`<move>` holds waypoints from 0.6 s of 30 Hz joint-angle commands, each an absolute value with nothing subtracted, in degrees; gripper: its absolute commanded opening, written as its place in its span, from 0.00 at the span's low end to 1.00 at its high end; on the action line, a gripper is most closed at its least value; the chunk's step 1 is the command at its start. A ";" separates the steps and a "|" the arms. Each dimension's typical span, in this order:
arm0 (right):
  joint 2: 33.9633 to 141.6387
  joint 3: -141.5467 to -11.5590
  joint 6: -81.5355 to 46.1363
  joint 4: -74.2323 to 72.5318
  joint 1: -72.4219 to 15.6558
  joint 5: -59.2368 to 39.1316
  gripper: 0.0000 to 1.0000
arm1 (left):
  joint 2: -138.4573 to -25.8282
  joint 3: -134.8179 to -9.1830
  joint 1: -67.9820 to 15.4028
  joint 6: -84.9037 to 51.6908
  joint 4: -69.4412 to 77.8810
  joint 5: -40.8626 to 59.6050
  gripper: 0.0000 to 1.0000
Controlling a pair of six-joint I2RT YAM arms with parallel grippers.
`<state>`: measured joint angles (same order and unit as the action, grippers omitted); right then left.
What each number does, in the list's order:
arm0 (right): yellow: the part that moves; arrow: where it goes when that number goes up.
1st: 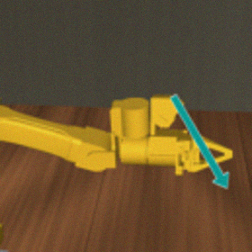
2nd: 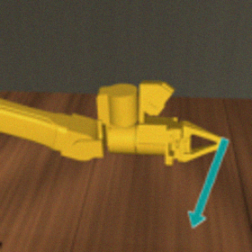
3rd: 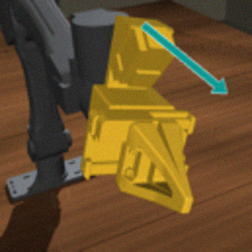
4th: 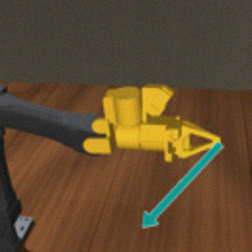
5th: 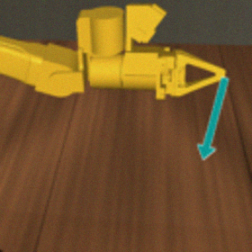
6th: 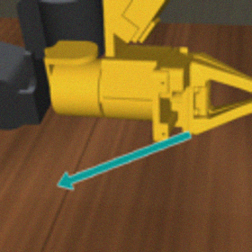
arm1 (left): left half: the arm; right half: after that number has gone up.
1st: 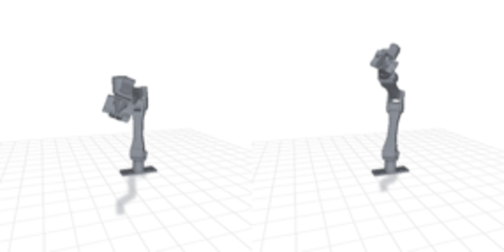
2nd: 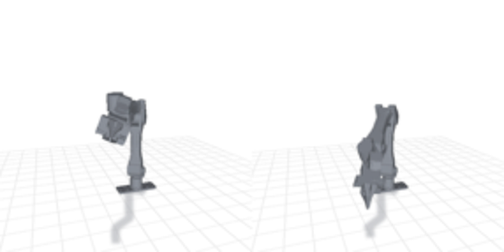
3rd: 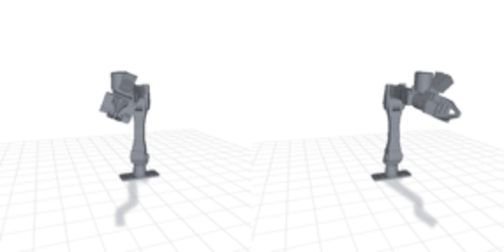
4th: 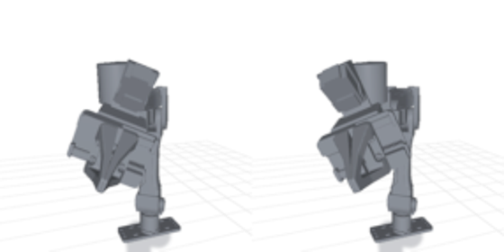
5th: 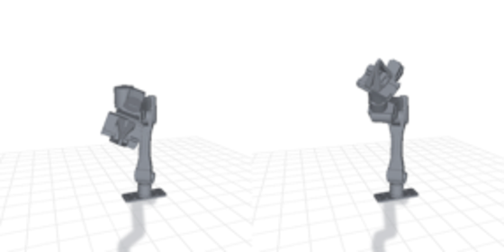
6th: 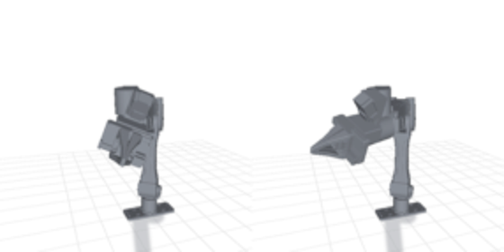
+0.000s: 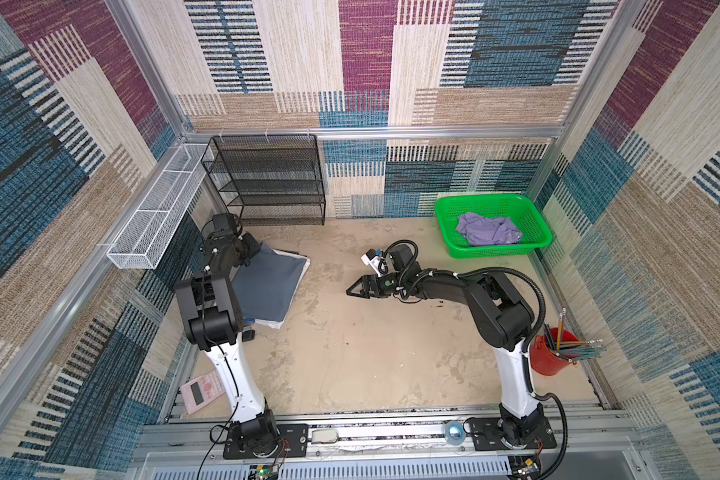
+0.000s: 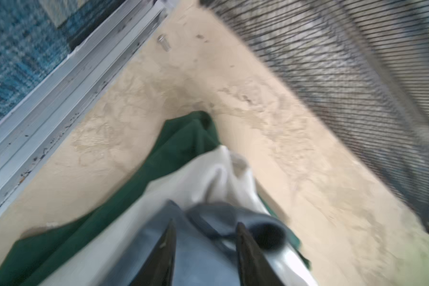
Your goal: Fold and stack the t-shirts
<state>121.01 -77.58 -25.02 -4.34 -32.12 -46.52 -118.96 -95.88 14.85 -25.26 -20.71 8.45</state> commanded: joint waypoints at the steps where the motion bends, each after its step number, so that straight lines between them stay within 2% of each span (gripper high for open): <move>1: 118.09 -76.16 -24.25 -4.97 -32.08 -44.53 0.99 | -112.41 -92.31 12.92 -23.85 -22.09 8.23 0.42; 5: 115.86 -72.49 -25.92 -7.60 -32.04 -44.31 0.99 | -106.48 -85.06 10.75 -25.76 -28.75 5.10 0.43; 10: 114.19 -69.45 -27.61 -10.62 -32.08 -45.71 0.99 | -102.47 -75.23 10.20 -25.14 -29.54 3.79 0.44; 18: 112.54 -67.11 -27.44 -11.35 -32.04 -45.30 0.99 | -104.00 -72.88 10.11 -23.39 -30.66 1.82 0.48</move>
<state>113.01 -67.44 -26.81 -8.97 -32.12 -45.43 -102.74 -72.75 10.02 -25.21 -29.06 3.16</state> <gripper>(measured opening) 0.988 0.477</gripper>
